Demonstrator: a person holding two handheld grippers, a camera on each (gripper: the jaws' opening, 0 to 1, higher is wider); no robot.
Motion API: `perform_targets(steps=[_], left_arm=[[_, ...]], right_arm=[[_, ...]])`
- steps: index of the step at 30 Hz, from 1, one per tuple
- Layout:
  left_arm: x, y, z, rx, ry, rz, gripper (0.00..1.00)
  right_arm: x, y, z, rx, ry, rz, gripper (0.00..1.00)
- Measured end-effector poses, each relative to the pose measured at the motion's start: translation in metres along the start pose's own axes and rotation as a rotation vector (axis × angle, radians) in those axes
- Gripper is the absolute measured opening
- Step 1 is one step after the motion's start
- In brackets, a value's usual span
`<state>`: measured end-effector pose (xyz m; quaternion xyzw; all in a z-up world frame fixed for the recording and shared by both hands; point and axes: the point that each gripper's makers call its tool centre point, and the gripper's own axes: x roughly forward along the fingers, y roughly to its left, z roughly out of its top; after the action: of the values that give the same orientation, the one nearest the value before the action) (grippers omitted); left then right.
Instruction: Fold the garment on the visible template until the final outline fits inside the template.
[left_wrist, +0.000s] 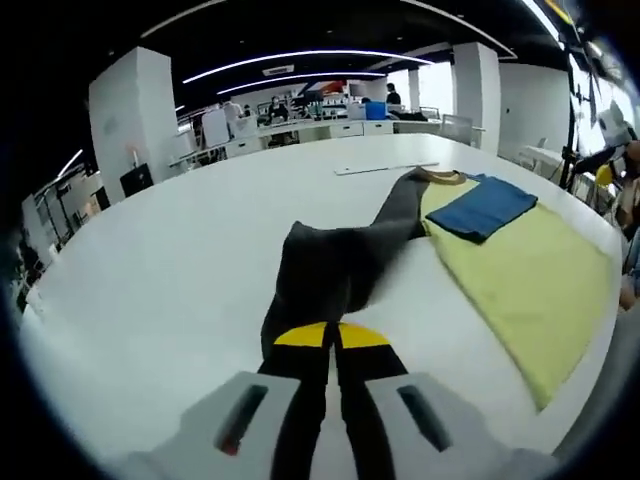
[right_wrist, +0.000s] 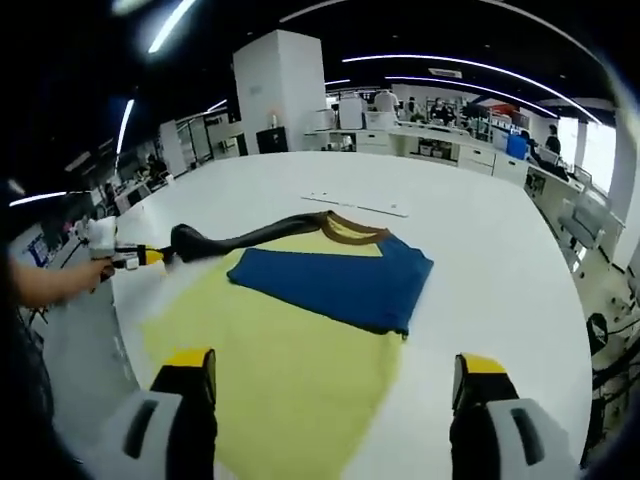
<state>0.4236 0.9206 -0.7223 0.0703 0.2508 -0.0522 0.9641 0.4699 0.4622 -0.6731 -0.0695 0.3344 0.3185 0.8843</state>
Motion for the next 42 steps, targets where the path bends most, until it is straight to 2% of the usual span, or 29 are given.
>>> perform_targets(steps=[4,9,13,19,22,29,33,37,42], left_arm=[[-0.010,0.012,0.019,-0.005,-0.050,0.021,0.00],[-0.030,0.027,0.041,-0.077,-0.108,0.072,0.00],[-0.038,0.038,0.047,-0.076,-0.111,0.107,0.00],[-0.037,0.057,0.032,-0.119,-0.059,0.173,0.00],[-0.035,0.066,0.018,-0.100,-0.010,0.216,0.00],[-0.021,0.076,-0.002,-0.107,0.042,0.233,0.00],[-0.015,0.082,-0.007,-0.096,0.051,0.254,0.00],[-0.008,0.088,-0.014,-0.134,0.061,0.262,0.00],[-0.011,0.096,-0.030,-0.144,0.122,0.308,0.00]], right_arm=[[-0.001,0.003,-0.003,-0.009,0.002,0.001,0.99],[-0.001,0.003,-0.009,-0.006,0.014,-0.007,0.99],[-0.001,0.006,-0.013,0.013,0.014,-0.007,0.99],[-0.003,0.007,-0.014,0.000,0.019,-0.009,0.99],[-0.005,0.006,-0.015,-0.012,0.025,-0.017,0.99],[-0.008,0.002,-0.015,0.002,0.026,-0.035,0.99],[-0.009,0.001,-0.014,0.010,0.023,-0.040,0.99],[-0.009,0.000,-0.013,0.012,0.026,-0.041,0.99],[-0.009,-0.001,-0.014,0.021,0.026,-0.046,0.99]])
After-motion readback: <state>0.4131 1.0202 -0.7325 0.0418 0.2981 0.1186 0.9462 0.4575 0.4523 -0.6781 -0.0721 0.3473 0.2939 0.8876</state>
